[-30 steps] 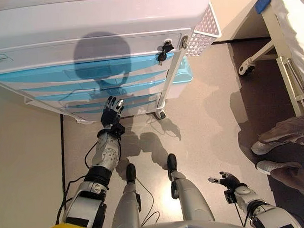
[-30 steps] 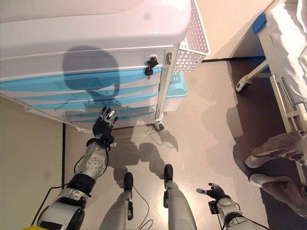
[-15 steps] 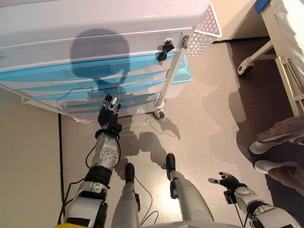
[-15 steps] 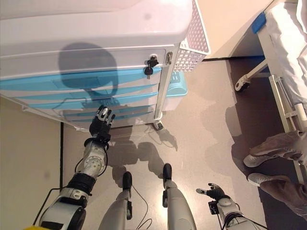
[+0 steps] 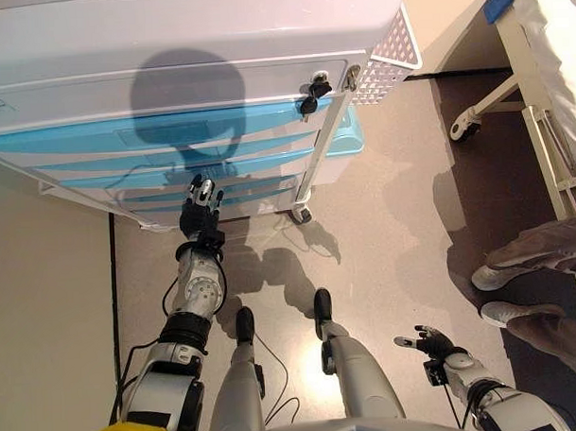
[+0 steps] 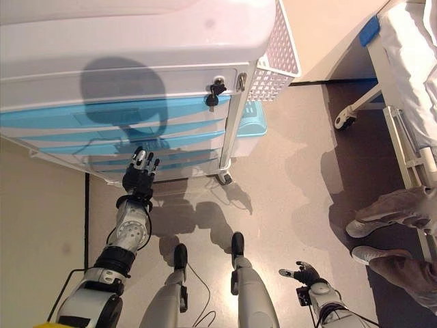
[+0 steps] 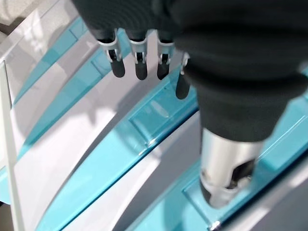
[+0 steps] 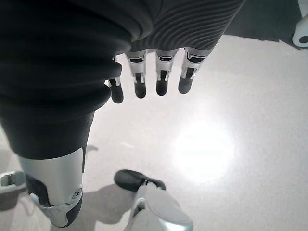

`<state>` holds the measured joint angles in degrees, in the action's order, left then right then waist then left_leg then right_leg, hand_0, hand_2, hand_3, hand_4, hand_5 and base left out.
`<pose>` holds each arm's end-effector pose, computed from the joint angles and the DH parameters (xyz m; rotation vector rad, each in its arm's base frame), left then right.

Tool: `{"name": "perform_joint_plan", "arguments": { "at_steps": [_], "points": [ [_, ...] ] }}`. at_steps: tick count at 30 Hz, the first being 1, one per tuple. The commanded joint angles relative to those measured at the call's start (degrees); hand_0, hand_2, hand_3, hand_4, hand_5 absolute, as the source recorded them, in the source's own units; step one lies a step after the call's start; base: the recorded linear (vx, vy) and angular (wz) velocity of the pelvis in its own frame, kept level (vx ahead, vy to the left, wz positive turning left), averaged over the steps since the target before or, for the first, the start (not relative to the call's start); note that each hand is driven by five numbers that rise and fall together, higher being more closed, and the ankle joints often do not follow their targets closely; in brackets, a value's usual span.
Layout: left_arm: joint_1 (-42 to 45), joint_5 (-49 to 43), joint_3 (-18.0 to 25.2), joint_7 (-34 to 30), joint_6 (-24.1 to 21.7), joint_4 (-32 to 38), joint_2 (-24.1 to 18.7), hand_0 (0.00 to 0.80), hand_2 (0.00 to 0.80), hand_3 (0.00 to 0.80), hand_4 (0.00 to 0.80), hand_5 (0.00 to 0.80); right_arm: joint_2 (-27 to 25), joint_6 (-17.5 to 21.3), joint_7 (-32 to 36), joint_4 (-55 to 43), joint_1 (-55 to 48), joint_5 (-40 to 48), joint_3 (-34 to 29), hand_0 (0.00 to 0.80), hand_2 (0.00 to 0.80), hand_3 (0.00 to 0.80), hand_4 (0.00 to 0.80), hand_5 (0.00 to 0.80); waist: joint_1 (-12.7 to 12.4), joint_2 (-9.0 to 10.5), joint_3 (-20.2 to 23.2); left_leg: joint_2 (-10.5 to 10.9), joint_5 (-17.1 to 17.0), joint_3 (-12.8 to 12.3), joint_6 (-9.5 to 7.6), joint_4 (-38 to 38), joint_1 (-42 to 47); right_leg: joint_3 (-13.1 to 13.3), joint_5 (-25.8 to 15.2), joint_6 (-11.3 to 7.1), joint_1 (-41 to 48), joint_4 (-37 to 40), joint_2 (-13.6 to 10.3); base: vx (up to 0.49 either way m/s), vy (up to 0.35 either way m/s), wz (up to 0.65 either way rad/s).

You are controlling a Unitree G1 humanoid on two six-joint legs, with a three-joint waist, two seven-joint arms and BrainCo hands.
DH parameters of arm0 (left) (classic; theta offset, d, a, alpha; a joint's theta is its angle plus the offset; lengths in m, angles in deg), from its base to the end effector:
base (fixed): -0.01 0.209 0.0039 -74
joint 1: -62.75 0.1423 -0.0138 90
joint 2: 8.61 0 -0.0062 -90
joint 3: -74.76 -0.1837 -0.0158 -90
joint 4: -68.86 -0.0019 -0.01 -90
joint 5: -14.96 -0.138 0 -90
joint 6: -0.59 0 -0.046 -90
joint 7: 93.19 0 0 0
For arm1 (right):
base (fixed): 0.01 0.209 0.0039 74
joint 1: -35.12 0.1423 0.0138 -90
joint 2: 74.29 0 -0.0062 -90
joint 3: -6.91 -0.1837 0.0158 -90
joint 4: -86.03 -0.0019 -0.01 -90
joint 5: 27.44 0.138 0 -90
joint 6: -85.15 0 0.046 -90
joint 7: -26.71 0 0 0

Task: Open the drawer and pick up the medicine

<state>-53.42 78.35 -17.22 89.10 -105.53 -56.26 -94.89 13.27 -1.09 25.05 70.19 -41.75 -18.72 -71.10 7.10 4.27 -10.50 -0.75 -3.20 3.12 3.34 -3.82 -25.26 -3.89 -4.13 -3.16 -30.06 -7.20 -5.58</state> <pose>0.2850 0.1878 0.0517 -0.8493 -0.0821 0.2100 0.1463 -0.2453 -0.0879 -0.3145 1.0016 -0.1189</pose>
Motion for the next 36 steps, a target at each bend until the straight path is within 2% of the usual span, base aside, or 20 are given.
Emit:
{"name": "perform_joint_plan", "arguments": {
  "at_steps": [1,20,36],
  "points": [
    [-3.74,-0.54,4.31,-1.04,-2.73,-2.7,-1.58,0.0,0.0,0.0,0.0,0.0,-0.55,0.99,-0.38,0.56,-2.54,1.35,2.32,0.0,0.0,0.0,0.0,0.0,0.24,1.12,1.65,2.6,4.38,2.12,-2.92,-6.0,-4.81,0.79,0.19,-2.39,-0.67,-0.77,-0.04,0.0,0.0,0.0],
    [-3.17,-1.54,6.17,-1.32,-1.17,-9.73,-1.82,0.0,0.0,0.0,0.0,0.0,-0.8,1.0,-0.73,0.62,-3.19,1.15,2.17,0.0,0.0,0.0,0.0,0.0,0.55,1.26,2.89,2.47,4.54,1.96,-2.88,-6.49,-5.98,0.84,0.32,-2.3,-1.97,-1.45,0.18,0.0,-0.001,-0.01],
    [-7.63,-0.74,5.18,-1.21,-2.25,-7.29,-4.05,0.0,0.0,0.0,0.0,0.0,-1.4,0.86,-0.39,0.3,-2.93,1.09,2.77,0.0,0.0,0.0,0.0,0.0,1.34,1.91,3.15,2.38,4.36,1.85,-2.78,-6.53,-7.08,0.89,-0.2,-2.48,-2.95,-1.27,0.22,0.001,-0.001,-0.01]
  ]
}}
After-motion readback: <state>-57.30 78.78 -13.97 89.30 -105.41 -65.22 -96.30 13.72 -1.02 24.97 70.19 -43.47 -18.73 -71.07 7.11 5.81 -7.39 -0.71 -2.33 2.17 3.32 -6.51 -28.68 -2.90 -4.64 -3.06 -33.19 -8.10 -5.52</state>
